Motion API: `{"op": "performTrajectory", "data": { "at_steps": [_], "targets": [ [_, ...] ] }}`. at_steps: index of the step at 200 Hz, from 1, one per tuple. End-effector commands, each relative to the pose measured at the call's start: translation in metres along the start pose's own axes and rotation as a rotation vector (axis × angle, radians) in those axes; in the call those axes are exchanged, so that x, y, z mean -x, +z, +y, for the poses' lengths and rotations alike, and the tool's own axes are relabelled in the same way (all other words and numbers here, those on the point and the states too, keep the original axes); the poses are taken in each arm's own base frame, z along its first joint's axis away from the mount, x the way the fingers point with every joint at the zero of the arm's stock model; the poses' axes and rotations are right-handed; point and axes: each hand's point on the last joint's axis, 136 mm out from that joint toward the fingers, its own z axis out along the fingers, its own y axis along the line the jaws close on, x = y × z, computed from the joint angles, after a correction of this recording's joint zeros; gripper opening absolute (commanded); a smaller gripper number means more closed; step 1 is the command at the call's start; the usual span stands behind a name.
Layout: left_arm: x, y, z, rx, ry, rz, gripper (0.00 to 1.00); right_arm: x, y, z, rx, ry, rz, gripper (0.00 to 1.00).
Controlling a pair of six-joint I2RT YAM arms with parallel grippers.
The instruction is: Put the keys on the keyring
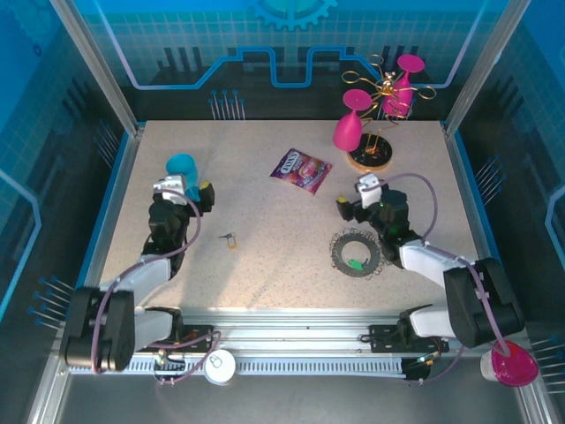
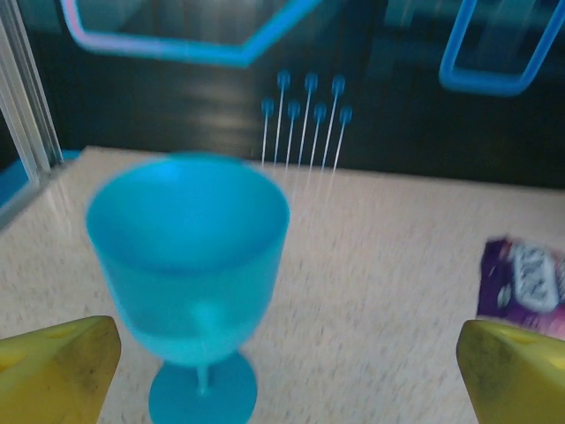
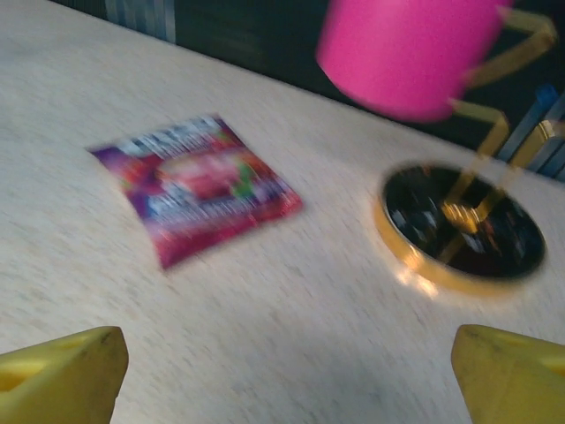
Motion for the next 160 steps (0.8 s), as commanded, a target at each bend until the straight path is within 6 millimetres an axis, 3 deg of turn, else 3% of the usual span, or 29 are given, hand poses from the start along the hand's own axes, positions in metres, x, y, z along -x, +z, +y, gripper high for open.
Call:
{"op": "performTrajectory", "data": {
  "at_steps": [1,26,41,61,81,97,124,160],
  "targets": [
    [0.007,-0.014,0.009,0.046,-0.123,0.024,0.98,0.011,-0.008,0.012,-0.030,0.003,0.084,0.93],
    [0.014,-0.035,-0.003,-0.012,-0.192,0.060,0.98,0.016,-0.024,0.034,0.014,0.169,0.142,0.83],
    [0.012,-0.048,-0.011,-0.058,-0.274,0.083,0.97,0.005,-0.035,0.042,0.016,0.382,0.219,0.64],
    [0.008,-0.060,-0.030,-0.122,-0.348,0.135,0.94,-0.014,-0.051,0.062,0.053,0.513,0.344,0.53],
    [-0.003,-0.070,-0.057,-0.182,-0.352,0.204,0.93,-0.031,-0.067,0.074,0.072,0.514,0.474,0.49],
    [-0.013,-0.076,-0.080,-0.228,-0.359,0.257,0.92,-0.049,-0.080,0.072,0.029,0.491,0.594,0.48],
    [-0.027,-0.085,-0.114,-0.288,-0.384,0.336,0.90,-0.067,-0.100,0.090,0.121,0.352,0.748,0.48],
    [-0.039,-0.092,-0.137,-0.331,-0.391,0.397,0.90,-0.079,-0.115,0.112,0.204,0.113,0.871,0.47]
  ]
}}
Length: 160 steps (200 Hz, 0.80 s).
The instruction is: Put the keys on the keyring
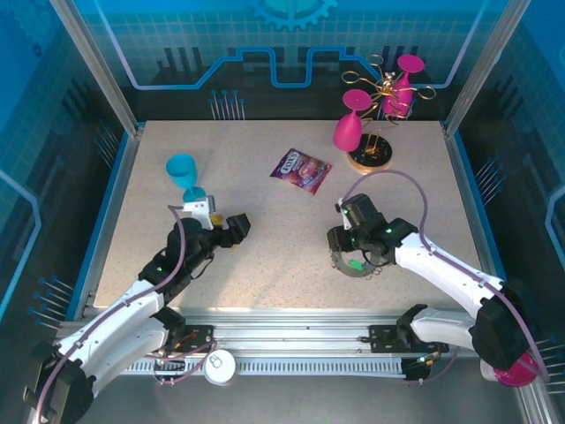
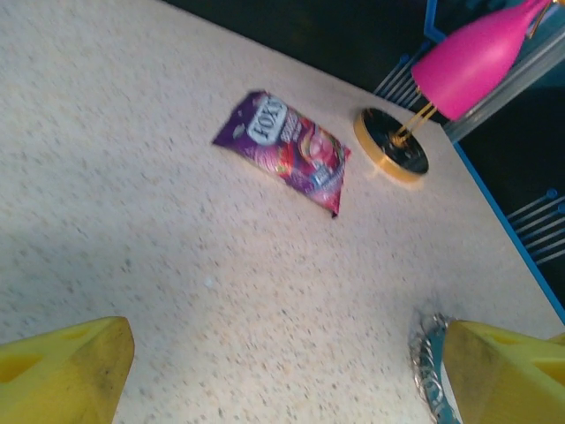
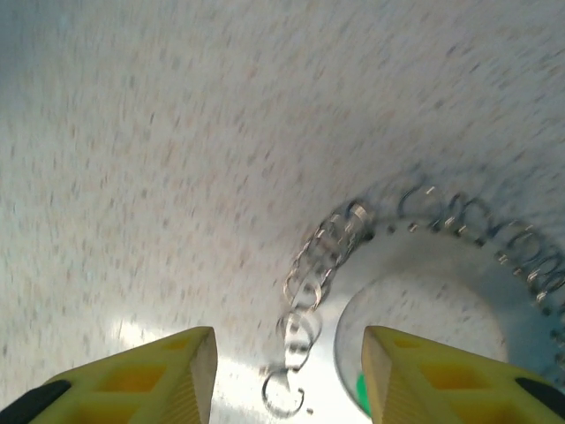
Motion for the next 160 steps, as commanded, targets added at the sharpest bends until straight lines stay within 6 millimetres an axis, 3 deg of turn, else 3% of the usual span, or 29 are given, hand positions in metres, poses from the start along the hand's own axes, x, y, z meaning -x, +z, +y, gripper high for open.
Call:
{"op": "performTrajectory", "data": {
  "at_steps": [1,41,67,94,124,141,146,160],
  "targets": [
    [0.004,0.000,-0.007,0.012,-0.057,0.000,0.90,-0.028,-0.005,0.008,-0.025,-0.167,0.168,0.47],
    [-0.009,0.001,0.010,0.071,-0.100,0.011,0.91,0.000,-0.004,0.029,-0.058,-0.385,0.178,0.48],
    [-0.021,0.000,0.016,0.075,-0.136,0.030,0.91,0.019,-0.001,0.027,-0.101,-0.525,0.158,0.49],
    [-0.029,0.000,0.021,0.067,-0.151,0.031,0.92,0.024,0.003,0.020,-0.144,-0.667,0.138,0.51],
    [-0.030,0.002,0.020,0.048,-0.139,0.020,0.94,0.001,0.008,0.013,-0.097,-0.823,0.115,0.49],
    [-0.029,0.003,0.021,0.046,-0.121,0.010,0.95,-0.012,-0.002,0.013,-0.021,-0.885,0.103,0.47],
    [-0.029,0.004,0.021,0.045,-0.117,0.007,0.95,-0.027,-0.002,0.011,0.020,-0.913,0.131,0.47],
    [-0.029,0.007,0.021,0.039,-0.112,-0.006,0.96,-0.041,-0.009,0.008,0.054,-0.990,0.138,0.46]
  ]
}}
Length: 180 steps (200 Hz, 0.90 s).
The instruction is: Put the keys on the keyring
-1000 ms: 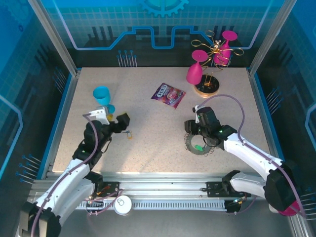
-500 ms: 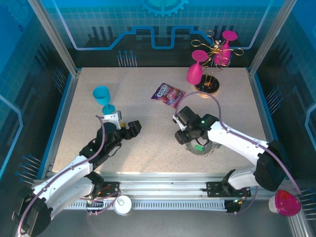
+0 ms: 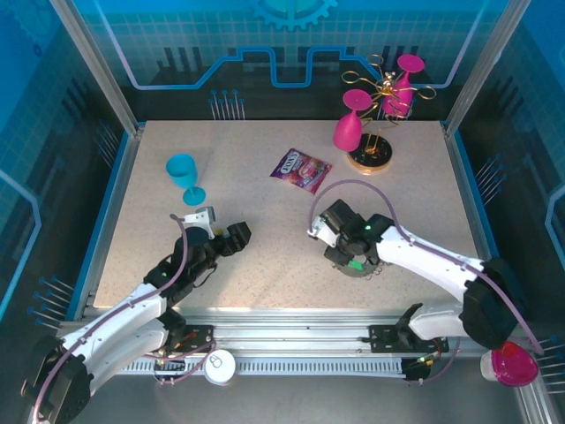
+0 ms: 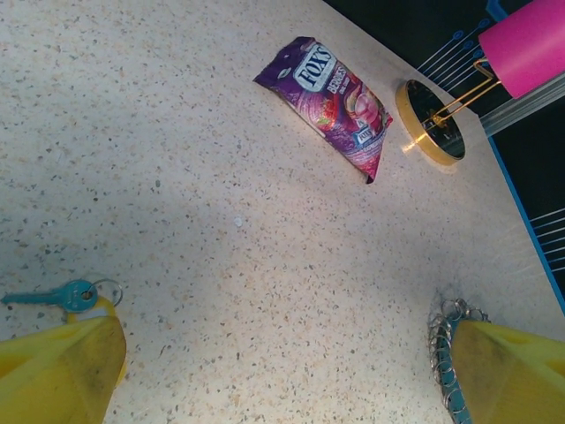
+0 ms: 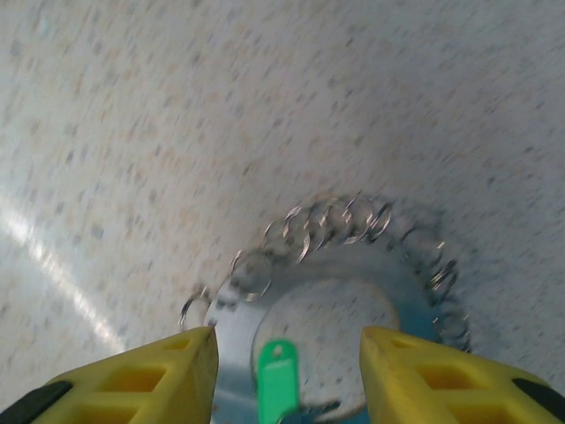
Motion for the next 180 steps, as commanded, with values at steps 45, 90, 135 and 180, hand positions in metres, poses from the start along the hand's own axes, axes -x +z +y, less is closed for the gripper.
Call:
{"op": "performTrajectory", "data": {
  "at_steps": [45,90,135,180],
  "targets": [
    [0.002,0.014,-0.010,-0.052,0.024,-0.028,0.95,-0.043,-0.016,0.015,0.027,-0.310,-0.034,0.45],
    [0.008,0.021,-0.016,-0.082,0.014,-0.067,0.96,-0.061,-0.008,0.042,0.078,-0.421,-0.124,0.47],
    [0.008,0.024,-0.021,-0.107,0.009,-0.060,0.96,-0.053,0.001,0.059,0.161,-0.428,-0.181,0.44],
    [0.011,0.025,-0.029,-0.143,-0.008,-0.065,0.96,-0.044,0.017,0.051,0.131,-0.432,-0.165,0.37]
  ]
}}
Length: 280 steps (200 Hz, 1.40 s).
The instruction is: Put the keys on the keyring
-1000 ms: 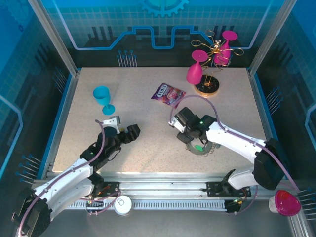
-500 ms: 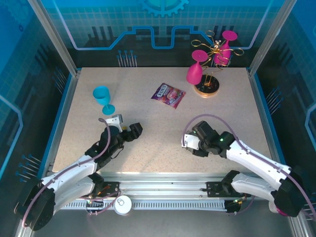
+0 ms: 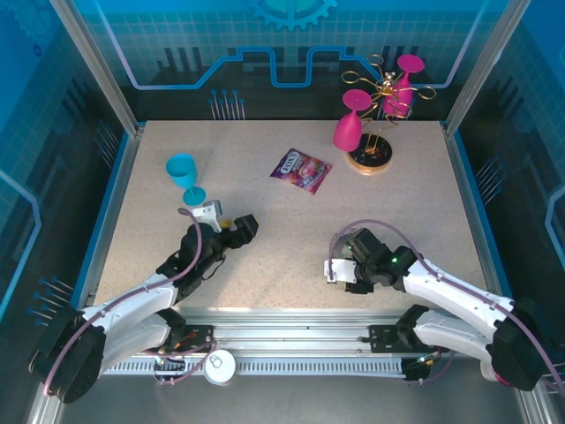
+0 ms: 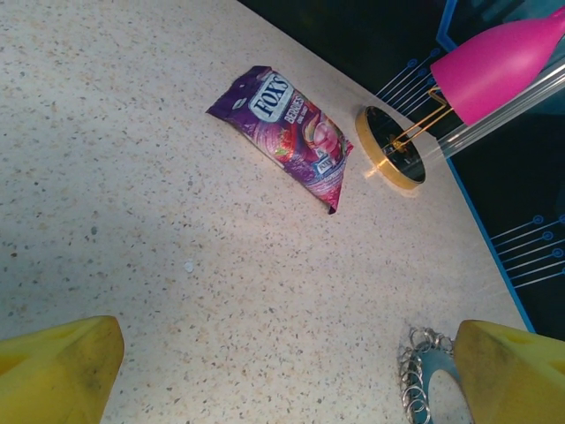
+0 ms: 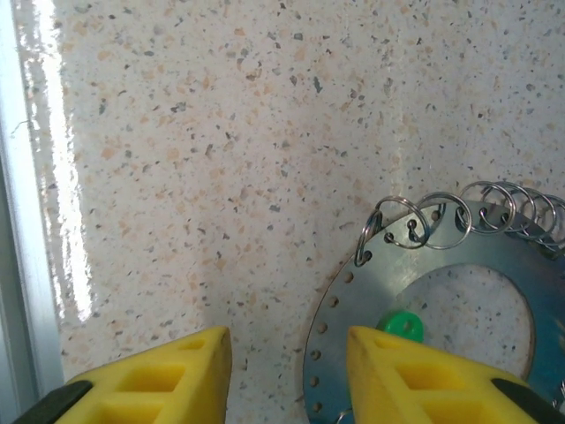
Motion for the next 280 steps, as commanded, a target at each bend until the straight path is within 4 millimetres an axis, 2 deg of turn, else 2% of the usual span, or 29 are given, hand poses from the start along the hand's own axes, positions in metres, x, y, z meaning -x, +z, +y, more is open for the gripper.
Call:
{"op": "performTrajectory", "data": {
  "at_steps": [1,45,181,280],
  "targets": [
    [0.002,0.001,-0.012,-0.053,-0.003,-0.008,0.96,0.009,0.005,-0.010,-0.029,-0.015,-0.033,0.37],
    [0.004,0.003,-0.014,-0.060,0.004,-0.007,0.96,0.015,0.016,-0.016,-0.028,-0.006,-0.046,0.36],
    [-0.002,0.009,-0.010,-0.048,0.005,0.008,0.96,0.008,0.041,-0.029,-0.031,-0.020,0.026,0.28],
    [-0.004,0.012,-0.010,-0.048,0.003,0.017,0.96,0.012,0.043,-0.039,-0.045,0.016,0.011,0.22]
  ]
}}
